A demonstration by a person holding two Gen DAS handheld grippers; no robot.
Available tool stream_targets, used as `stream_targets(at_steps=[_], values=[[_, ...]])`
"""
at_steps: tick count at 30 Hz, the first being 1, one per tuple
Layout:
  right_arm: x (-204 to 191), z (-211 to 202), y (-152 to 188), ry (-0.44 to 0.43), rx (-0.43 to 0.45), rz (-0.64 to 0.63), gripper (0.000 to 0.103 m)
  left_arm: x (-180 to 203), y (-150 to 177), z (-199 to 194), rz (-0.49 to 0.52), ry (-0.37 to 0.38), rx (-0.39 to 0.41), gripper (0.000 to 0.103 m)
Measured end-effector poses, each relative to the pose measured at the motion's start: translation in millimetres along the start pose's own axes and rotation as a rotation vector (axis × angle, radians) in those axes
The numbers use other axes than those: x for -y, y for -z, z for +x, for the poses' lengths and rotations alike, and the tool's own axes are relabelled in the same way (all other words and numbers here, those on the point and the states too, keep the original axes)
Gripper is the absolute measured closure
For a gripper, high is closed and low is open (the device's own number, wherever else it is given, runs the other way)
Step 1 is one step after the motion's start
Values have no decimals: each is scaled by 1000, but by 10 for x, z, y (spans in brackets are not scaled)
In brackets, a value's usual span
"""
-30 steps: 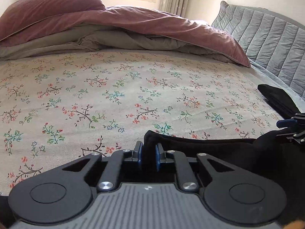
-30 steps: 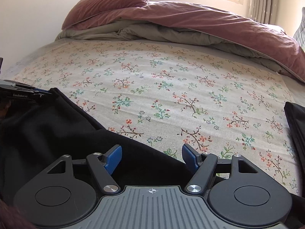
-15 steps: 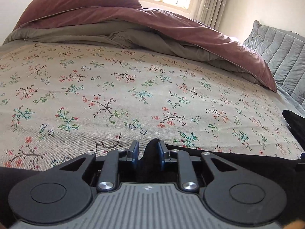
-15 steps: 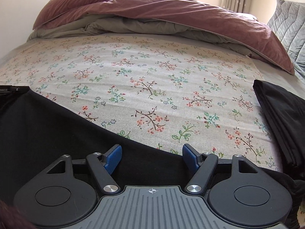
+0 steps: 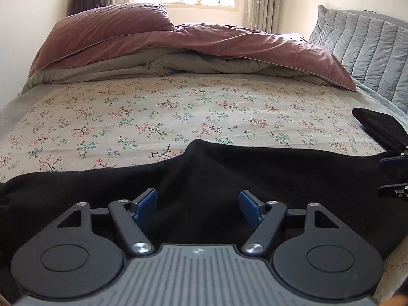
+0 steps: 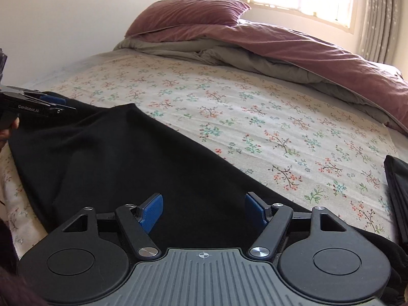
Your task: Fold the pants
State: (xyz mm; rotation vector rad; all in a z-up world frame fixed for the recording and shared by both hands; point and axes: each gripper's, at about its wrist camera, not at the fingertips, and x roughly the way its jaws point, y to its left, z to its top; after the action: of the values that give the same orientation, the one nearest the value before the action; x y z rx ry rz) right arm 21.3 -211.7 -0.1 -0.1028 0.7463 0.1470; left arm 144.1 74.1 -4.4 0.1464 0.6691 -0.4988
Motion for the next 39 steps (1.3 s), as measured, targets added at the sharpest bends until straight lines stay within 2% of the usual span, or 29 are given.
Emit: stream_targets(at_steps=[7,9,12,15,17,19,23,28,31,32,33,34,35,36,37,39], values=[[-535,-274,264,-179,16,-213,33,284,482,-280,150,151,-10,21],[-637,-296,335,-208,9,-248,34,310,577,-295,152,221,-5,21],[-770,-314,433,-243,2,-303,37,332,668,-245,160,272,-15,21],[-848,-296,490,-256,-20,-343,57,391,715,-196,215,294,-43,22],[-866,-255,517,-246,-44,-372,79,432,731,-160,254,291,-62,25],[-863,-225,542,-216,-54,-391,93,440,756,-163,274,279,-67,26],[-725,-295,469,-231,-28,-318,101,454,775,-188,270,274,-55,26],[-465,-363,293,-251,20,-178,102,561,774,-206,289,275,-29,26],[-386,-367,212,-272,25,-137,102,660,774,-201,336,246,9,26],[-368,-371,199,-281,21,-130,102,689,779,-205,356,228,25,31],[-356,-374,192,-290,15,-124,102,720,781,-197,388,205,35,47],[-347,-370,181,-304,3,-121,102,738,780,-187,416,188,34,57],[-340,-360,181,-320,-17,-121,101,734,775,-188,433,185,33,78],[-333,-349,192,-332,-40,-123,99,706,763,-201,432,200,30,91],[-329,-343,208,-339,-59,-127,90,660,745,-220,423,218,23,91],[-328,-336,268,-340,-99,-146,88,578,726,-273,417,250,15,92]])
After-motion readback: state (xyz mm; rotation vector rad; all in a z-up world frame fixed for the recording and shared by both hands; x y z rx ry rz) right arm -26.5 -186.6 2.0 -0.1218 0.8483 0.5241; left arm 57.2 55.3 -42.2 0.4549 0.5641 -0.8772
